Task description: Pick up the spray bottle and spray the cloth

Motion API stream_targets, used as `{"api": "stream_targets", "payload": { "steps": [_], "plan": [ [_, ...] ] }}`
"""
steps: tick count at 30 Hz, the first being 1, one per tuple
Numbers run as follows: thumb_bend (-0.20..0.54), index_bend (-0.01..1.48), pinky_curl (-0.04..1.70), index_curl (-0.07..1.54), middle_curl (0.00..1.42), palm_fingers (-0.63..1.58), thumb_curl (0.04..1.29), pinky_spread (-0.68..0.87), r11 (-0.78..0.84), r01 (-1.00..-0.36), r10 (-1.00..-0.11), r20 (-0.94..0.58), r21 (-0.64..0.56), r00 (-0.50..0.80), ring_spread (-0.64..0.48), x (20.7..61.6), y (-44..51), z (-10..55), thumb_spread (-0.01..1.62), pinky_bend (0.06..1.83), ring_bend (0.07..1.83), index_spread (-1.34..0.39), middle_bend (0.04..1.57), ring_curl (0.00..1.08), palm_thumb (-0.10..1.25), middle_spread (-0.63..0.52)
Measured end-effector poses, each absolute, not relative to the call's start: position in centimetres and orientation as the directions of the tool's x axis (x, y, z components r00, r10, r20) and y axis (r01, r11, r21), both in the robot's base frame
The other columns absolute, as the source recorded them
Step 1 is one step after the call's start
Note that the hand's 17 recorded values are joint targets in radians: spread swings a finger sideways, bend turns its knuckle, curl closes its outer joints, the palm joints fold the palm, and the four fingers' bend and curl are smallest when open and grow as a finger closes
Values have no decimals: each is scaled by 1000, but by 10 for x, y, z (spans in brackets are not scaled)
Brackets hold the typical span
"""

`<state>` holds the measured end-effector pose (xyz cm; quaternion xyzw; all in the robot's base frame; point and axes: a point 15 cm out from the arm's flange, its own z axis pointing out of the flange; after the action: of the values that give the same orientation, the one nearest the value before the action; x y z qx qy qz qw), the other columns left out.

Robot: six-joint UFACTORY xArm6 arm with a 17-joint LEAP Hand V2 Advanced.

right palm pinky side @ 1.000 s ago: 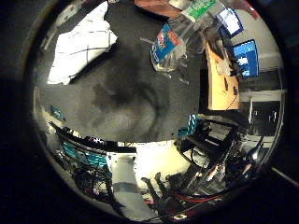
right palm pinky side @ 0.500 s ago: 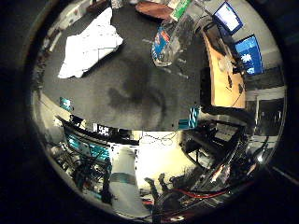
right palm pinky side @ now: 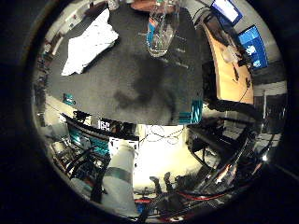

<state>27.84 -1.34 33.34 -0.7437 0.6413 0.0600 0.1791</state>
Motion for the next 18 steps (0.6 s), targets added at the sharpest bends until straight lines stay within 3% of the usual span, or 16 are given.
{"api": "stream_targets", "payload": {
  "steps": [18],
  "plan": [
    [-18,176,321,315,351,141,312,334,41,-978,-917,-396,-205,45,144,260,-48,316,1149,221,182,-330,215,192,648,43]
  ]
}}
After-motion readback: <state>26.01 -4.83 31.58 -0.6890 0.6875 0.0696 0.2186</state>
